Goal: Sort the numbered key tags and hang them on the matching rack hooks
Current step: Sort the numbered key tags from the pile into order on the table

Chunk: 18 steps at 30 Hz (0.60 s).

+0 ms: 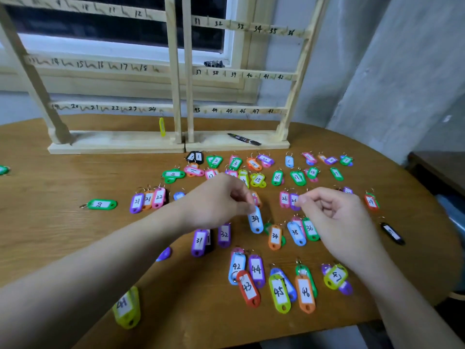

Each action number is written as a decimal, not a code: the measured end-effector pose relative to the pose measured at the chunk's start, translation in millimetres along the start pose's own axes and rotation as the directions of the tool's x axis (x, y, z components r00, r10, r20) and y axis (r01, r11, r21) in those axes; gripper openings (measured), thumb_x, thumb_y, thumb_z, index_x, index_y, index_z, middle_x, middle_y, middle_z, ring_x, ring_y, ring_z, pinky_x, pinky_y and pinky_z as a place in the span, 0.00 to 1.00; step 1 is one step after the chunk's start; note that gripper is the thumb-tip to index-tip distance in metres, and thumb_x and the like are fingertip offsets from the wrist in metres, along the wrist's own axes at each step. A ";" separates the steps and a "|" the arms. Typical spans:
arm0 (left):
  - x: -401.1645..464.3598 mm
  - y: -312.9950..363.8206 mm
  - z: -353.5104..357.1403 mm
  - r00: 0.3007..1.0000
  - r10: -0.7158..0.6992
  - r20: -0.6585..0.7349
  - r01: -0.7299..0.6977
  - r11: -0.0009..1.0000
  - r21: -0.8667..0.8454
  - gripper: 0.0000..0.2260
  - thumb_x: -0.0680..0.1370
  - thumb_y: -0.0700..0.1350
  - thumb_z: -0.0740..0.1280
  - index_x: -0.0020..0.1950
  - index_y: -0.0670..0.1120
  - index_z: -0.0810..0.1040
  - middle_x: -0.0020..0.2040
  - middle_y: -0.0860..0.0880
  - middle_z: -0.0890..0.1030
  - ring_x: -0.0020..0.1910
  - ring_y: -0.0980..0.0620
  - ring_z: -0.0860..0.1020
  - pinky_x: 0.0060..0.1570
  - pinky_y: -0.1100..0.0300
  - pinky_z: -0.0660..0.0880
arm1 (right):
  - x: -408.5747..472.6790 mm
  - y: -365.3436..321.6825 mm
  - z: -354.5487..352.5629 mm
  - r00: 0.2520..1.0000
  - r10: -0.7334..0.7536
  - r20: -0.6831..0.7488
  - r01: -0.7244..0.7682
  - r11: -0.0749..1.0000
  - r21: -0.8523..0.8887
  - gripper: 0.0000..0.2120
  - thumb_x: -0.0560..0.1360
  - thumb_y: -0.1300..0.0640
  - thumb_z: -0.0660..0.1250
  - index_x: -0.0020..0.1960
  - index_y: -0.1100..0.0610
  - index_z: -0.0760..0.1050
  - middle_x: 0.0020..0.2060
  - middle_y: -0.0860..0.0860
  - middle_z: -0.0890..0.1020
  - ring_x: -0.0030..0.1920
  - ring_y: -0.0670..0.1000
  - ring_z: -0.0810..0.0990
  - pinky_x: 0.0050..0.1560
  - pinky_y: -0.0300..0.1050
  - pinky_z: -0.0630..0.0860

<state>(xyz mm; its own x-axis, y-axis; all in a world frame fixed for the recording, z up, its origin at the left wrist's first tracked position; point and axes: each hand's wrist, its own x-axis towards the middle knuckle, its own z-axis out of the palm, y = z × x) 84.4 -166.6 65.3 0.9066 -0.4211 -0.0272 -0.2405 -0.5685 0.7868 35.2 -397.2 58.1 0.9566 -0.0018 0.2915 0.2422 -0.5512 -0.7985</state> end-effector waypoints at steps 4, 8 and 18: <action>13.2 1.3 11.4 0.999 -0.026 0.043 0.021 0.993 0.113 0.03 0.77 0.45 0.73 0.45 0.47 0.84 0.38 0.57 0.81 0.38 0.60 0.78 0.35 0.73 0.69 | -4.3 7.4 -14.2 0.998 0.053 -0.022 -0.053 0.998 0.023 0.11 0.80 0.58 0.68 0.39 0.57 0.82 0.26 0.56 0.75 0.26 0.43 0.68 0.28 0.34 0.62; 22.8 2.3 19.3 0.996 -0.042 0.081 0.028 0.985 0.168 0.03 0.78 0.47 0.73 0.48 0.49 0.85 0.43 0.55 0.83 0.43 0.60 0.79 0.39 0.71 0.72 | -7.3 19.5 -22.7 0.997 0.067 -0.023 -0.067 0.998 -0.017 0.11 0.80 0.55 0.68 0.39 0.57 0.81 0.26 0.57 0.73 0.26 0.44 0.67 0.28 0.41 0.63; 31.1 4.1 31.0 0.999 0.018 0.050 -0.030 0.966 0.256 0.02 0.78 0.46 0.72 0.50 0.49 0.83 0.46 0.53 0.83 0.44 0.59 0.78 0.41 0.69 0.73 | -9.8 26.0 -27.3 0.997 0.073 0.000 -0.073 0.996 -0.043 0.11 0.79 0.53 0.67 0.39 0.53 0.82 0.26 0.55 0.76 0.27 0.46 0.70 0.31 0.44 0.67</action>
<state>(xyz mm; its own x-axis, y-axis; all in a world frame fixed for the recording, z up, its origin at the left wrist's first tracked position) 100.8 -204.0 48.6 0.8838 -0.4658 -0.0438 -0.3483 -0.7176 0.6031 27.7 -434.2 48.9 0.9717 -0.0418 0.2324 0.1648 -0.5850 -0.7941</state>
